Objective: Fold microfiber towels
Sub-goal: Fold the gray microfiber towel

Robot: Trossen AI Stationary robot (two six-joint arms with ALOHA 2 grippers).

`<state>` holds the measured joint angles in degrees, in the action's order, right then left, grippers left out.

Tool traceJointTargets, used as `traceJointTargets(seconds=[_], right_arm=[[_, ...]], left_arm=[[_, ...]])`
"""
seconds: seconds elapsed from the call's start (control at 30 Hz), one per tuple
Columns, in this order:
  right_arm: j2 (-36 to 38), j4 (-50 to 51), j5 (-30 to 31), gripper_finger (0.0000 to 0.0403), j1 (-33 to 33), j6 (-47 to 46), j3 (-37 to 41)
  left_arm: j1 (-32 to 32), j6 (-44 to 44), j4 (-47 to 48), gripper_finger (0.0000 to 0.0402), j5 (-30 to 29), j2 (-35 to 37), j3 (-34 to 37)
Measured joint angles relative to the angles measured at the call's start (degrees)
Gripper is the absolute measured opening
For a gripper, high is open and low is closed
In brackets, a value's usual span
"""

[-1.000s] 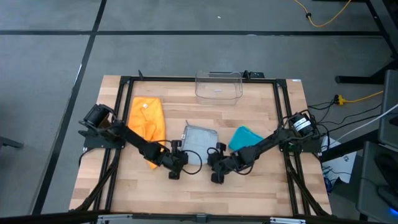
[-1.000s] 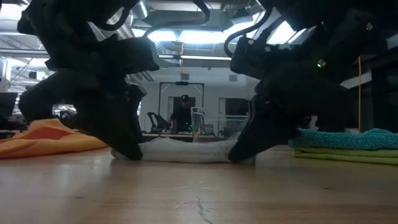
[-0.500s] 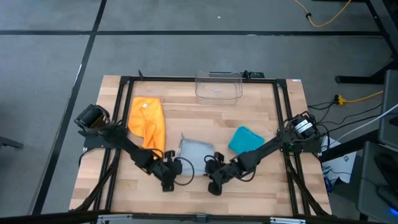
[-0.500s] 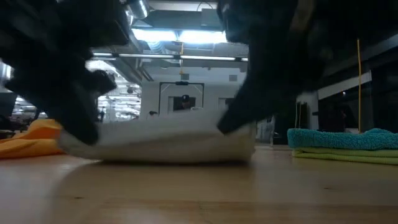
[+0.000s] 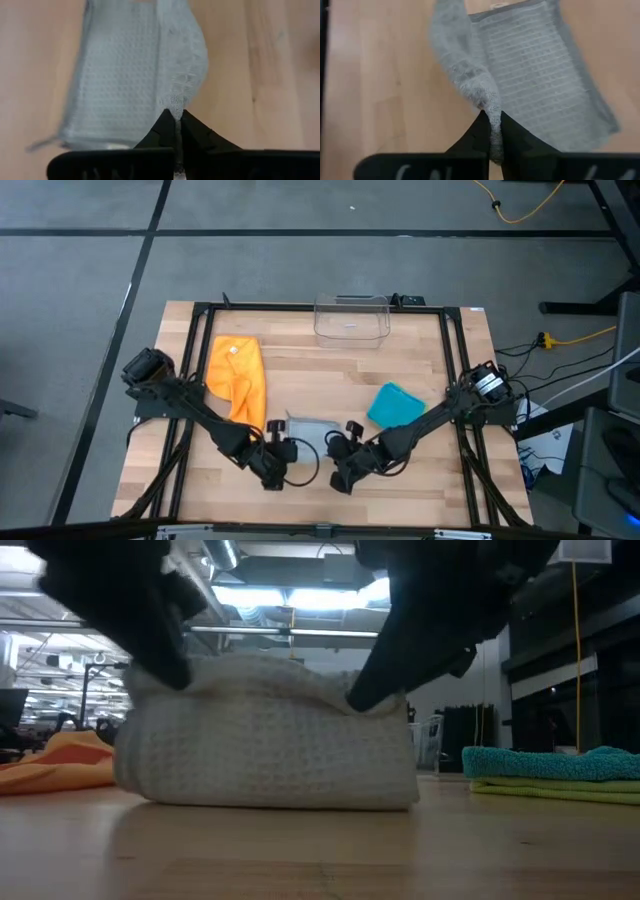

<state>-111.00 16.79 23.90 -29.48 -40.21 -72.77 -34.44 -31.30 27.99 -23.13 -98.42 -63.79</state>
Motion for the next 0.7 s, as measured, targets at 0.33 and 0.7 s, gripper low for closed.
traceJointTargets(seconds=[0.33, 0.7], right_arm=[[0.02, 5.19, 4.84, 0.0018, 2.61, -1.62, -0.02], [0.02, 6.14, 4.99, 0.0068, 6.13, -1.51, -0.02]], left_arm=[[6.00, 4.93, 1.45, 0.0000, 0.30, 0.10, -0.06], [10.53, 4.74, 4.20, 0.0010, 1.41, -0.70, -0.06]])
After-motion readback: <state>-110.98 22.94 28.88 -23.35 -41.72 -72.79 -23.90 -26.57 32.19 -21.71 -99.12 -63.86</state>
